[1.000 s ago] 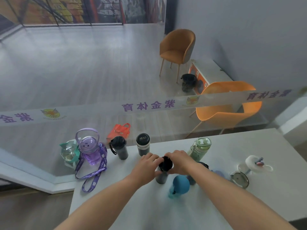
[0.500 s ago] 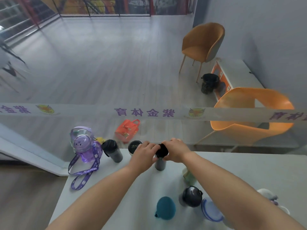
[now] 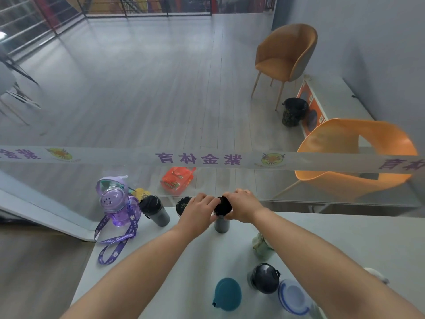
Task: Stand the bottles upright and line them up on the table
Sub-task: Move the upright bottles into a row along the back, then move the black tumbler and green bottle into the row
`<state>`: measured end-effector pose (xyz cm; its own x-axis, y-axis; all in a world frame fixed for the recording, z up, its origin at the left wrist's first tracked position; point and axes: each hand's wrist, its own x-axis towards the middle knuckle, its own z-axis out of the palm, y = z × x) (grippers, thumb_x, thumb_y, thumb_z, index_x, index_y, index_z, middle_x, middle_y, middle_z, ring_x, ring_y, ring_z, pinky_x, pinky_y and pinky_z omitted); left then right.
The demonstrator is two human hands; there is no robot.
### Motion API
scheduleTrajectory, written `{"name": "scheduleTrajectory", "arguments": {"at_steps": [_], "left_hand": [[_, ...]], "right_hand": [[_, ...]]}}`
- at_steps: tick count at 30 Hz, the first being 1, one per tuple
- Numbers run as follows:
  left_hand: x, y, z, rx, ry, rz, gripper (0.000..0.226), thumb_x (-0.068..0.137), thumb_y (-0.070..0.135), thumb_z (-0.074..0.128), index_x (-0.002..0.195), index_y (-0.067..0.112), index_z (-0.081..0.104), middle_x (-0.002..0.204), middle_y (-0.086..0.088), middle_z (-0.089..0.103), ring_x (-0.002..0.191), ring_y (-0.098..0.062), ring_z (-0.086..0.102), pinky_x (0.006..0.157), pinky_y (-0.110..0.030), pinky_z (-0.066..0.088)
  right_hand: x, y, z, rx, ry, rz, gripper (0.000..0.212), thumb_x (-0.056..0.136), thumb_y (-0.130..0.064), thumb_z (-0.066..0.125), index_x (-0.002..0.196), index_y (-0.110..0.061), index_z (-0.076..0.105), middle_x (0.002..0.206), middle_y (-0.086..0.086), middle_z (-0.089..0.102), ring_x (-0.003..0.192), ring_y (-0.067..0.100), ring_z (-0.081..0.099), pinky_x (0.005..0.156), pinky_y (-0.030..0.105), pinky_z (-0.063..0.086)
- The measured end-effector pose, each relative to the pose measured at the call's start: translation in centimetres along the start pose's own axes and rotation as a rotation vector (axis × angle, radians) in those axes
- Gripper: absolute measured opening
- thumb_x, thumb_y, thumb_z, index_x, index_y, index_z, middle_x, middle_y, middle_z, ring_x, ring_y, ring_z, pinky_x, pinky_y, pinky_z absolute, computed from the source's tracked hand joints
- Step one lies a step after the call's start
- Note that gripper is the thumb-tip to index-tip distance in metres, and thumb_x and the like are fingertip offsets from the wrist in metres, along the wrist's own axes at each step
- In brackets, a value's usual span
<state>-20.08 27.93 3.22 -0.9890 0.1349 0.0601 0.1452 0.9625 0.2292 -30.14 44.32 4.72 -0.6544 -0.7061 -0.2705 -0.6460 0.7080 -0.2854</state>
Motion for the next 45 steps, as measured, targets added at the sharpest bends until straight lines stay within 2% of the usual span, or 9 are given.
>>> {"name": "scheduleTrajectory", "arguments": {"at_steps": [5, 13, 22, 25, 29, 33, 37, 42, 45], "left_hand": [[-0.1, -0.2, 0.2, -0.001, 0.030, 0.002, 0.037, 0.083, 0.026, 0.074, 0.116, 0.015, 0.061, 0.111, 0.001, 0.067, 0.099, -0.030, 0.055, 0.082, -0.044, 0.048], [0.3, -0.3, 0.3, 0.003, 0.043, 0.001, 0.038, 0.083, 0.025, 0.075, 0.116, 0.015, 0.061, 0.112, 0.000, 0.067, 0.099, -0.030, 0.055, 0.081, -0.042, 0.048], [0.5, -0.3, 0.2, -0.018, 0.027, -0.008, 0.038, 0.085, 0.026, 0.072, 0.120, 0.016, 0.059, 0.118, -0.001, 0.064, 0.104, -0.029, 0.054, 0.087, -0.041, 0.047], [0.1, -0.2, 0.0, -0.020, 0.018, -0.013, 0.043, 0.084, 0.027, 0.073, 0.122, 0.017, 0.057, 0.124, -0.001, 0.060, 0.109, -0.028, 0.052, 0.089, -0.041, 0.047], [-0.6, 0.2, -0.6, -0.025, 0.063, 0.014, 0.040, 0.084, 0.025, 0.073, 0.120, 0.016, 0.058, 0.126, -0.003, 0.058, 0.110, -0.029, 0.052, 0.089, -0.042, 0.048], [-1.5, 1.2, -0.5, -0.029, 0.066, 0.131, 0.029, 0.086, 0.021, 0.068, 0.113, 0.013, 0.062, 0.116, -0.004, 0.063, 0.102, -0.029, 0.056, 0.086, -0.044, 0.050], [-2.7, 3.0, 0.1, -0.037, 0.072, 0.250, 0.021, 0.087, 0.021, 0.066, 0.106, 0.013, 0.062, 0.106, -0.003, 0.063, 0.095, -0.027, 0.056, 0.079, -0.043, 0.052], [-3.4, 5.0, 0.8, -0.019, 0.038, 0.299, 0.023, 0.095, 0.029, 0.057, 0.113, 0.017, 0.060, 0.114, 0.000, 0.062, 0.101, -0.022, 0.050, 0.086, -0.038, 0.049], [-3.3, 6.3, 1.0, 0.020, 0.006, 0.263, 0.029, 0.095, 0.033, 0.057, 0.121, 0.020, 0.057, 0.122, 0.001, 0.059, 0.109, -0.023, 0.049, 0.092, -0.037, 0.047]], "right_hand": [[-0.1, 0.0, 0.2, 0.005, 0.012, 0.013, 0.049, 0.079, -0.045, 0.076, 0.118, -0.025, 0.055, 0.110, 0.002, 0.066, 0.106, 0.025, 0.054, 0.095, 0.039, 0.039], [0.1, 0.3, 0.2, 0.033, 0.012, 0.028, 0.048, 0.079, -0.046, 0.076, 0.118, -0.026, 0.056, 0.109, 0.001, 0.067, 0.106, 0.024, 0.053, 0.095, 0.039, 0.039], [0.1, 0.4, -0.1, 0.052, -0.022, 0.038, 0.051, 0.079, -0.047, 0.074, 0.122, -0.028, 0.054, 0.112, -0.001, 0.067, 0.108, 0.024, 0.053, 0.096, 0.039, 0.038], [-0.3, 0.4, -0.1, 0.058, -0.055, 0.055, 0.059, 0.079, -0.050, 0.073, 0.130, -0.028, 0.051, 0.119, 0.000, 0.067, 0.113, 0.027, 0.054, 0.098, 0.041, 0.037], [-1.4, 0.8, -1.0, 0.008, -0.089, 0.128, 0.077, 0.084, -0.056, 0.067, 0.148, -0.024, 0.038, 0.138, 0.004, 0.060, 0.127, 0.031, 0.049, 0.106, 0.045, 0.038], [-3.4, 1.9, -2.0, -0.039, -0.122, 0.212, 0.072, 0.089, -0.058, 0.061, 0.150, -0.027, 0.039, 0.147, 0.001, 0.054, 0.135, 0.028, 0.045, 0.111, 0.045, 0.036], [-6.4, 2.4, -2.5, -0.054, -0.163, 0.323, 0.074, 0.087, -0.060, 0.063, 0.150, -0.031, 0.038, 0.146, 0.004, 0.053, 0.134, 0.031, 0.047, 0.109, 0.045, 0.041], [-10.6, 3.0, -2.2, -0.063, -0.137, 0.407, 0.077, 0.083, -0.064, 0.064, 0.149, -0.035, 0.035, 0.147, 0.001, 0.052, 0.134, 0.030, 0.047, 0.107, 0.045, 0.039], [-12.8, 3.7, -1.4, -0.074, -0.161, 0.437, 0.086, 0.081, -0.061, 0.067, 0.153, -0.035, 0.028, 0.152, 0.002, 0.045, 0.138, 0.031, 0.041, 0.110, 0.047, 0.035]]}}
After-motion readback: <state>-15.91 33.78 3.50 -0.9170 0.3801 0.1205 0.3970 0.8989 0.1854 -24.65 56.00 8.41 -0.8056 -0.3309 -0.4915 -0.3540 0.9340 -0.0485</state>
